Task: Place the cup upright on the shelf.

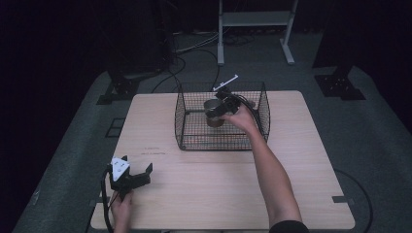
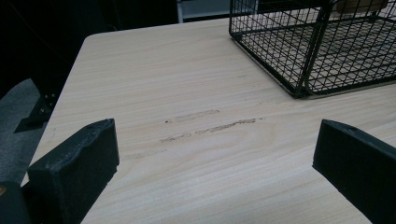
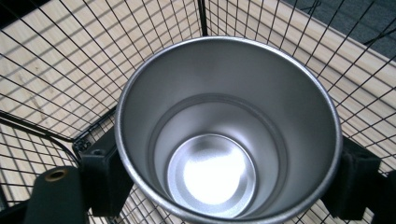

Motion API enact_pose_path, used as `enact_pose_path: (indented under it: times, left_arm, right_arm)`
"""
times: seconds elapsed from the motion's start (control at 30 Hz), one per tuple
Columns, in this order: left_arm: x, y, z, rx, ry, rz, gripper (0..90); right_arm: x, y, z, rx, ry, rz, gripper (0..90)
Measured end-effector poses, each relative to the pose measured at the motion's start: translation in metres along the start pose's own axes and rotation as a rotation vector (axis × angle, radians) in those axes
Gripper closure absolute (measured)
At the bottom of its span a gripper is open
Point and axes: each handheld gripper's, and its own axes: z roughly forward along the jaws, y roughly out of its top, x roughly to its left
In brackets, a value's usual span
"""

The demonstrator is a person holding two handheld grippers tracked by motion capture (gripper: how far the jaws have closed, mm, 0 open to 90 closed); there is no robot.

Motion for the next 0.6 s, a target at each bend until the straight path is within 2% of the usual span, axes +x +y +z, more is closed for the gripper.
enact_pose_path:
  times: [0.6]
  left_arm:
    - [0.0,0.0,0.0,0.0,0.0,0.002,0.0]
  right_arm:
    - [-0.005,-0.009,0.015,0.06,-0.041,-0.011,17.9]
